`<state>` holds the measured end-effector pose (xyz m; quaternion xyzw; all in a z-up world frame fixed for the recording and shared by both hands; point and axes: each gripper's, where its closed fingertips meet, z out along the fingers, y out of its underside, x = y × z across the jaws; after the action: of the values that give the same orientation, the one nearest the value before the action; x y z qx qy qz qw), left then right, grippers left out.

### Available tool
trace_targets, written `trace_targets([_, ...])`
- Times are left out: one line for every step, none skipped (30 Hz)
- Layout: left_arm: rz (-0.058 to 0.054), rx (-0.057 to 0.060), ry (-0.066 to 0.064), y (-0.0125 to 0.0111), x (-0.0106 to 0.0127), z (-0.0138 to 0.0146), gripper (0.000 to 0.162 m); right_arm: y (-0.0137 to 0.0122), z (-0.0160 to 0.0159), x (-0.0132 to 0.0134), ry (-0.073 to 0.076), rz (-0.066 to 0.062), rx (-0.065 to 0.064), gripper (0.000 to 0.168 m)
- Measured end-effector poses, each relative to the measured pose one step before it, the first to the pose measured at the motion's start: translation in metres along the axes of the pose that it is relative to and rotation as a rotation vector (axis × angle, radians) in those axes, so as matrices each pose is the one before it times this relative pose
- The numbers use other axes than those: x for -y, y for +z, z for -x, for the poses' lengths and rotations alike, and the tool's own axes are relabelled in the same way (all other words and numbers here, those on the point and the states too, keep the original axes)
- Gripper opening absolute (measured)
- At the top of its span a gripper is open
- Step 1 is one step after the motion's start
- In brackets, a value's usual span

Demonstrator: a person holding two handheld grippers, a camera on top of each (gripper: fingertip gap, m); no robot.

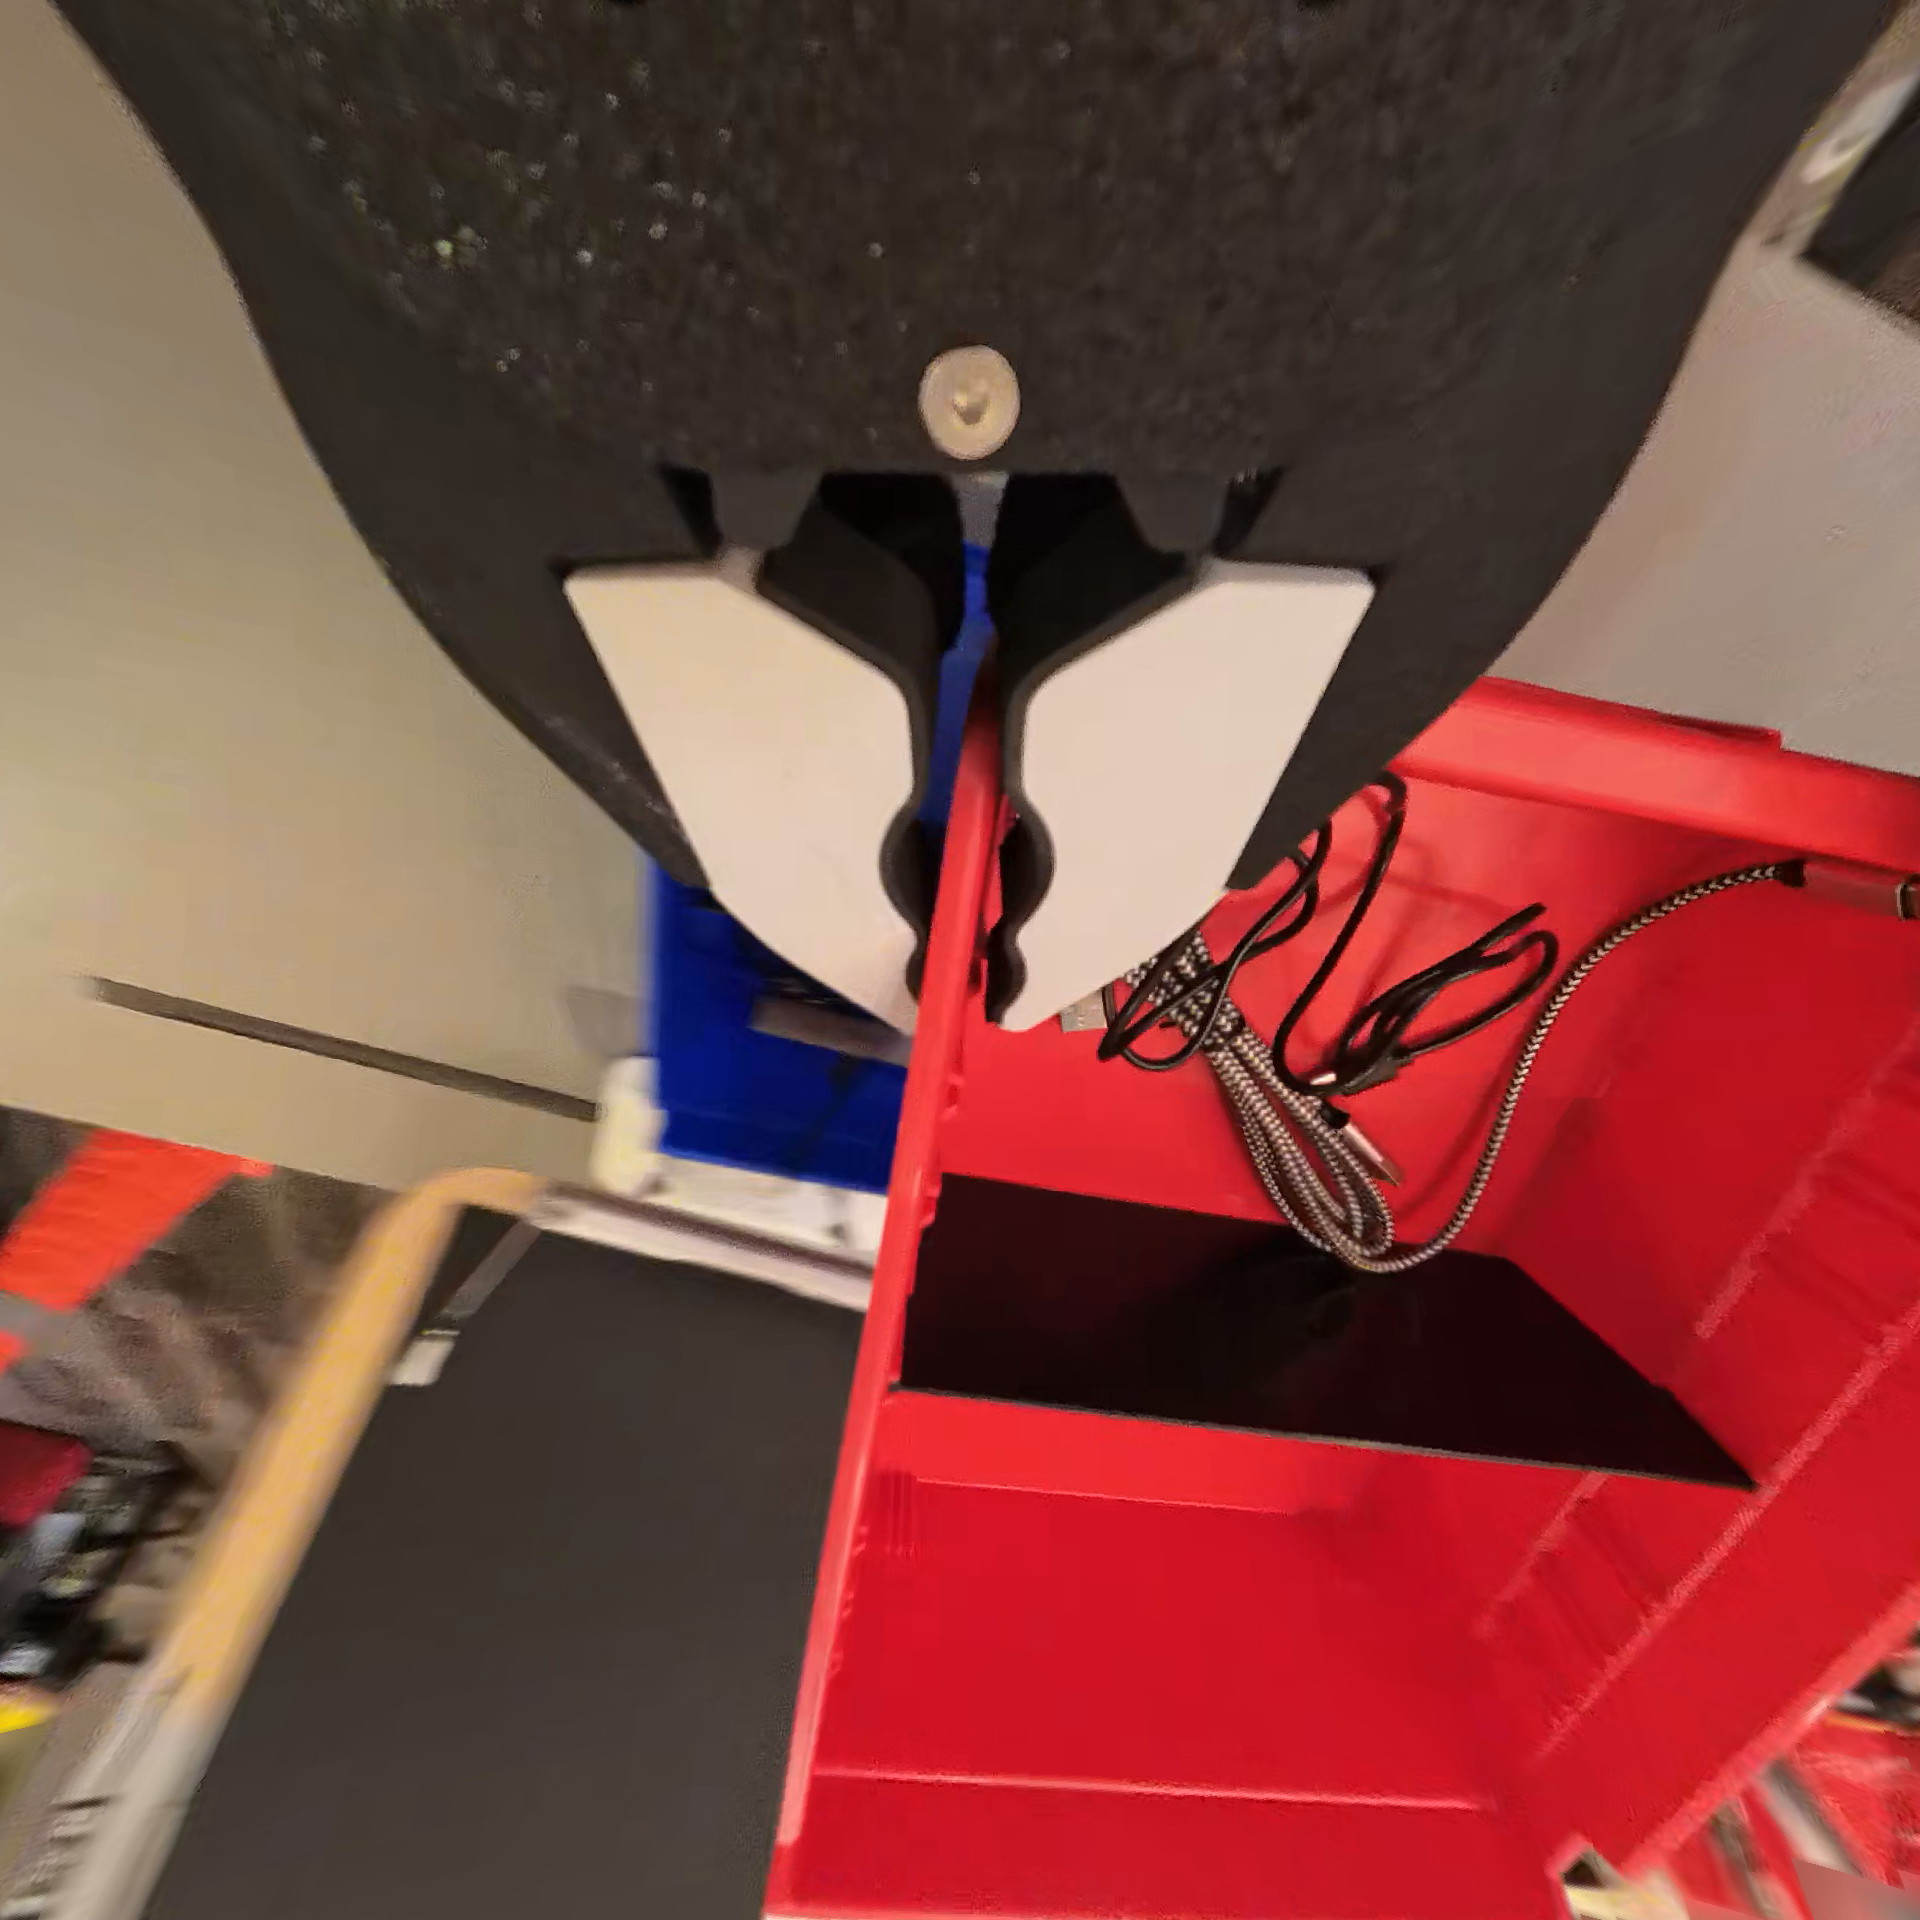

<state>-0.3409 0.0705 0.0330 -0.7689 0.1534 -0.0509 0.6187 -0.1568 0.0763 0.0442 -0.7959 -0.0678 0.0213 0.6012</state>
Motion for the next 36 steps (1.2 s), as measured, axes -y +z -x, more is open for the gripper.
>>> trace_targets([0.0002, -0.0493, -0.001, 0.01434, 0.00996, -0.0264, 0.005, -0.00845, -0.02965, 0.00143, 0.0067, 0.0031, -0.0545, 0.007])
trace_targets([0.0059, -0.0538, 0.0094, 0.01572, 0.00811, -0.02831, 0.005, -0.007, -0.03159, -0.00137, 0.0083, 0.0116, -0.0574, 0.007])
trace_targets([0.0038, -0.0602, 0.0121, 0.01633, 0.00724, -0.02968, 0.005, -0.00533, -0.03315, -0.00353, 0.0168, 0.0183, -0.0526, 0.007])
trace_targets([0.0036, -0.0583, 0.0102, 0.01652, 0.00597, -0.02976, 0.005, -0.00385, -0.03311, -0.00458, 0.0208, 0.0194, -0.0444, 0.007])
trace_targets([0.0077, -0.0497, 0.0154, 0.01703, 0.00432, -0.02931, 0.005, -0.0024, -0.03272, -0.00574, 0.0142, 0.0185, -0.0403, 0.007])
trace_targets([0.0072, -0.0424, 0.0169, 0.0168, 0.00333, -0.02844, 0.006, -0.00068, -0.03173, -0.00695, 0.0133, 0.0193, -0.0316, 0.007])
trace_targets([0.0066, -0.0394, 0.0118, 0.01678, 0.0028, -0.02751, 0.007, 0.00127, -0.03091, -0.00821, 0.0134, 0.02, -0.0226, 0.007])
trace_targets([0.0071, -0.0389, 0.0116, 0.0169, 0.00206, -0.02682, 0.007, 0.0024, -0.03036, -0.00885, 0.0256, 0.019, -0.0167, 0.007])
trace_targets([0.0029, -0.0332, 0.0137, 0.01771, 0.00139, -0.02513, 0.008, 0.00323, -0.02943, -0.00875, 0.0359, 0.0189, -0.0186, 0.007])
trace_targets([0.0071, -0.0246, 0.0112, 0.01862, -0.00118, -0.02241, 0.008, 0.00479, -0.02759, -0.00839, 0.0221, 0.019, -0.0239, 0.007])
trace_targets([0.0179, -0.0231, 0.0038, 0.01872, -0.0044, -0.02026, 0.008, 0.00683, -0.02525, -0.00788, 0.0033, 0.0158, -0.0268, 0.006])
trace_targets([0.02, -0.0216, -0.0023, 0.01753, -0.00589, -0.0174, 0.009, 0.00871, -0.02188, -0.0079, 0.0094, 0.0159, -0.0153, 0.006])
trace_targets([0.0191, -0.0148, -0.0007, 0.01602, -0.00657, -0.01416, 0.009, 0.01043, -0.01815, -0.00893, 0.012, 0.0259, -0.0039, 0.006])
trace_targets([0.022, -0.0069, 0.0013, 0.01394, -0.00718, -0.0111, 0.009, 0.01157, -0.01453, -0.00973, 0.0034, 0.0351, 0.0044, 0.006])
trace_targets([0.0219, -0.001, -0.0009, 0.01204, -0.00748, -0.00814, 0.01, 0.01219, -0.01078, -0.00973, 0.0018, 0.0351, 0.0125, 0.006])
trace_targets([0.0181, 0.0013, -0.0052, 0.01004, -0.00756, -0.00569, 0.01, 0.01249, -0.00815, -0.00931, -0.0012, 0.0321, 0.0131, 0.006])
trace_targets([0.0145, 0.0036, -0.0084, 0.00814, -0.0075, -0.00364, 0.011, 0.01175, -0.005, -0.0078, 0.0039, 0.0211, 0.0217, 0.006])
trace_targets([0.0164, 0.0063, -0.0055, 0.0065, -0.00794, -0.00202, 0.011, 0.0104, -0.003, -0.00614, -0.0022, 0.0124, 0.0208, 0.006])
trace_targets([0.0168, 0.0068, -0.0047, 0.00499, -0.00786, -0.001, 0.011, 0.00958, -0.00145, -0.0056, -0.0141, 0.0145, 0.0146, 0.006])
trace_targets([0.0146, 0.0053, -0.0082, 0.00369, -0.00751, -0.00009, 0.012, 0.00831, 0.00029, -0.00428, -0.015, 0.0114, 0.0182, 0.006])
trace_targets([0.0126, 0.0029, -0.0118, 0.00289, -0.00726, 0.00057, 0.013, 0.00754, 0.00145, -0.00264, -0.0193, 0.0085, 0.0198, 0.006])
trace_targets([0.0046, -0.0016, -0.015, 0.00223, -0.00615, 0.00054, 0.014, 0.00805, 0.00097, -0.00271, -0.0338, 0.0058, 0.0097, 0.006])
trace_targets([-0.0001, -0.005, -0.0127, 0.00212, -0.00471, -0.00004, 0.016, 0.00795, 0.00026, -0.0022, -0.0557, -0.002, -0.0004, 0.007])
trace_targets([0.0069, -0.0052, -0.0046, 0.00289, -0.00414, -0.00025, 0.017, 0.00706, -0.00028, -0.00066, -0.0576, -0.0083, -0.0139, 0.007])
trace_targets([0.0025, -0.0041, 0.0107, 0.00267, -0.00165, -0.00002, 0.02, 0.00364, -0.00101, 0.00472, -0.0222, -0.0281, -0.0132, 0.007])
trace_targets([-0.0029, -0.0053, 0.0216, 0.00066, 0.00101, 0.00057, 0.022, 0.0031, 0.00025, 0.00151, 0.0254, 0.0079, 0.0106, 0.007])
trace_targets([0.0033, -0.0221, 0.018, 0.00005, 0.00112, -0.00116, 0.022, 0.00301, -0.00102, 0.00025, 0.023, 0.013, 0.0062, 0.007])
trace_targets([0.0081, -0.0383, 0.0116, -0.00055, -0.00013, -0.00301, 0.026, 0.00194, -0.0015, 0.00163, 0.0133, -0.0083, 0.0061, 0.007])
trace_targets([0.0113, -0.0409, 0.0012, -0.00234, -0.00149, -0.00273, 0.028, 0.00083, -0.00086, 0.00086, 0.0072, -0.0076, 0.0055, 0.007])
trace_targets([0.0035, -0.0448, -0.0118, -0.00614, -0.00101, -0.00238, 0.031, -0.00049, -0.00045, -0.00024, -0.0071, -0.0016, 0.0035, 0.007])
trace_targets([-0.0067, -0.0538, -0.0265, -0.01061, 0.00008, -0.00286, 0.04, -0.00224, -0.00137, -0.00092, -0.0225, 0.0067, -0.0089, 0.011])
trace_targets([-0.0179, -0.0606, -0.0411, -0.01567, 0.00152, -0.00301, 0.045, -0.00562, -0.00497, -0.00106, -0.0236, 0.0136, -0.0421, 0.021])
trace_targets([-0.0375, -0.0661, -0.0489, -0.02059, 0.00457, -0.00361, 0.045, -0.00867, -0.00463, 0.00041, -0.0317, 0.0058, -0.0485, 0.028])
trace_targets([-0.0519, -0.053, -0.0442, -0.02432, 0.00771, -0.002, 0.045, -0.01166, -0.00419, 0.00225, -0.0321, -0.003, -0.0555, 0.03])
trace_targets([-0.0512, -0.011, -0.0298, -0.02663, 0.00873, 0.00361, 0.045, -0.01394, -0.004, 0.00456, -0.0314, -0.0148, -0.0619, 0.03])
trace_targets([-0.0425, 0.0311, -0.0121, -0.02732, 0.00851, 0.01061, 0.045, -0.01509, 0.00053, 0.00666, -0.0318, -0.0222, -0.0449, 0.03])
